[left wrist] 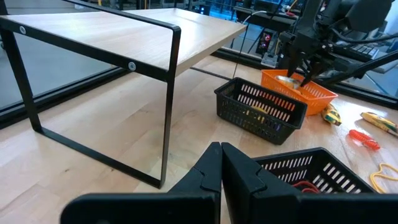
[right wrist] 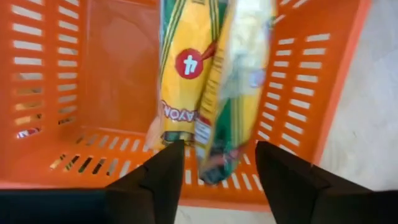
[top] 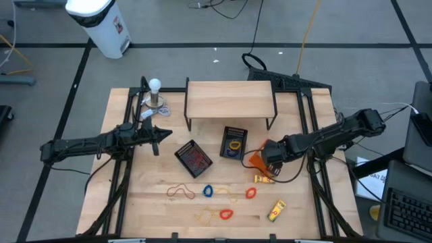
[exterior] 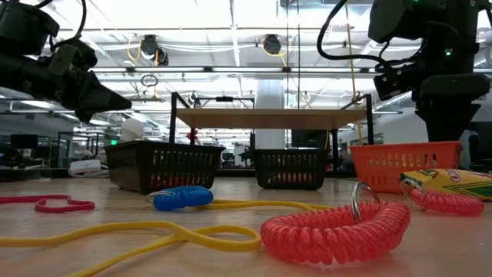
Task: Pick & Place Office Desk Supplies
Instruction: Put the crayon box into the orange bin, then put the red rubber band into the left black bin
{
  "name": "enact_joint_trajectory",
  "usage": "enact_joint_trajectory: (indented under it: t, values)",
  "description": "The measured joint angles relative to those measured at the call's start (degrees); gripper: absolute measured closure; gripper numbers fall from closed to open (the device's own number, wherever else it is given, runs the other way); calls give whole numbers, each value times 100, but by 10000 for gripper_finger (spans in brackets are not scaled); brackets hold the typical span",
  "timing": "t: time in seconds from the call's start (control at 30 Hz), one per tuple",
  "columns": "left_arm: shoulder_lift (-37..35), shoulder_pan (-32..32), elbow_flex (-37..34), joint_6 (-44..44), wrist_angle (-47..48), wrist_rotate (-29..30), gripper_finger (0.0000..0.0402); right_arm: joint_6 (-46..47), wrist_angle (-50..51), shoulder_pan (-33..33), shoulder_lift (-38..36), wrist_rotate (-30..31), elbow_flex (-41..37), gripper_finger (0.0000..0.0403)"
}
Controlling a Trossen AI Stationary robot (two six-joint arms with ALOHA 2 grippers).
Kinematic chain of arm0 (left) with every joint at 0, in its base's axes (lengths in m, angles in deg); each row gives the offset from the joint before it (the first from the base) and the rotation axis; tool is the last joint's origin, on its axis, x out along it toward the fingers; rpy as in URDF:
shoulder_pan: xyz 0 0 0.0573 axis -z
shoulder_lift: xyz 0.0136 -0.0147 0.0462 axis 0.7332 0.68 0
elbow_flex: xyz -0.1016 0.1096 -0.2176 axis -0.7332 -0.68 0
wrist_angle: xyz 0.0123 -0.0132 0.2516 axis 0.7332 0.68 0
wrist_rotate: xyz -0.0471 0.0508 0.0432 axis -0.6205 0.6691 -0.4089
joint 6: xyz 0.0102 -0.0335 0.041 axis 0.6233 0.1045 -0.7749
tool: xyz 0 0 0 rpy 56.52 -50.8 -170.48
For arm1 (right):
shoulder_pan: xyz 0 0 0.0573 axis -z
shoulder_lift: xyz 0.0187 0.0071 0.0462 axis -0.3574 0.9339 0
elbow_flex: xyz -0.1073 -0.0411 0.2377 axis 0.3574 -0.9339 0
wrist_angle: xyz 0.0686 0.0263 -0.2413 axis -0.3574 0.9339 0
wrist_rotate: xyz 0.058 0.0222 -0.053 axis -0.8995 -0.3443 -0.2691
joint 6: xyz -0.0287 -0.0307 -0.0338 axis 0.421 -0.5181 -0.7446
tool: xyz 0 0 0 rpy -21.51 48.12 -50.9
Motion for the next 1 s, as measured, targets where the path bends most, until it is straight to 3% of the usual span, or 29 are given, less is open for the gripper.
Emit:
enact_joint_trajectory:
  t: [0.27,0.5,0.77,0.9,1.0]
  values:
    - [-1,1,0,2,0,0,398,-313,-69,1,-826,94,-2,184]
    - [1,2,0,2,-2,-1,398,-1606,-939,-1,-2142,1230,-2,205]
    - [-1,0,0,48,-2,-1,398,-4360,-3381,8,-3570,1283,-243,308]
    - [0,2,0,63,-2,-1,398,-4927,-4446,172,-4238,1110,-643,377]
    - [1,0,0,83,-2,-1,398,-4994,-4734,316,-4761,696,-983,396]
